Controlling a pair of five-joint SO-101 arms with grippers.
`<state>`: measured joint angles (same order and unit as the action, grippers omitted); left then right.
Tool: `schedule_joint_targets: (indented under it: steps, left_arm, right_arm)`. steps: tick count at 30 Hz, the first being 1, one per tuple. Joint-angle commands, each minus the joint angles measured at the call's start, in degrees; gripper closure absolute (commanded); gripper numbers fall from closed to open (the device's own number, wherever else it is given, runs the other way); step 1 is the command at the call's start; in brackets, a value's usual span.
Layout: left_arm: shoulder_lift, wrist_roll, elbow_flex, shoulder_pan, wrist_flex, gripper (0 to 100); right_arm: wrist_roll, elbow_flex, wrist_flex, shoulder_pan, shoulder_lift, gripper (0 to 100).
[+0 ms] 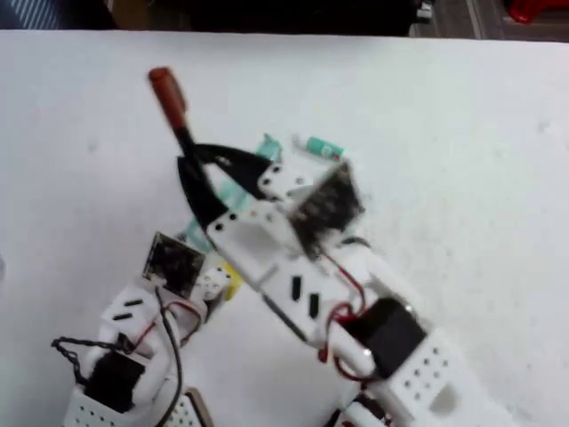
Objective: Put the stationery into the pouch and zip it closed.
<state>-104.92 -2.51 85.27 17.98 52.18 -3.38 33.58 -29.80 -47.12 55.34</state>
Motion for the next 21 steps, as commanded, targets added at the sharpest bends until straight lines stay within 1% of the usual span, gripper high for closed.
schedule_joint_targets:
  steps: [1,3,7,14,15,18,21]
  left_arm:
    - [0.04,-0.09,-0.26,0.57,0.44,77]
    - [0.04,-0.09,-0.26,0.48,0.44,77]
    - [-0.04,0.00,-0.70,-2.59,0.09,77]
    - [-0.04,0.00,-1.32,-3.12,0.18,77]
    - [-0.04,0.00,-1.32,-3.12,0.18,77]
    - [-0.04,0.00,-1.41,-3.12,0.18,77]
    - [-0.04,0.00,-1.41,-3.12,0.18,77]
  right_arm:
    - [0.44,-0.35,1.36,-0.04,1.10,98.2]
    - [0.18,-0.09,0.92,-0.04,1.19,98.2]
    - [0.09,-0.09,-1.27,0.66,0.75,98.2]
    - [0.00,-0.09,-1.36,1.01,0.75,98.1]
    - [-0.62,-0.09,-1.45,0.92,0.66,98.1]
    - [-6.51,-0.09,-1.54,-0.40,0.66,98.1]
    - [-7.47,-0.09,-1.63,-1.45,0.66,96.8]
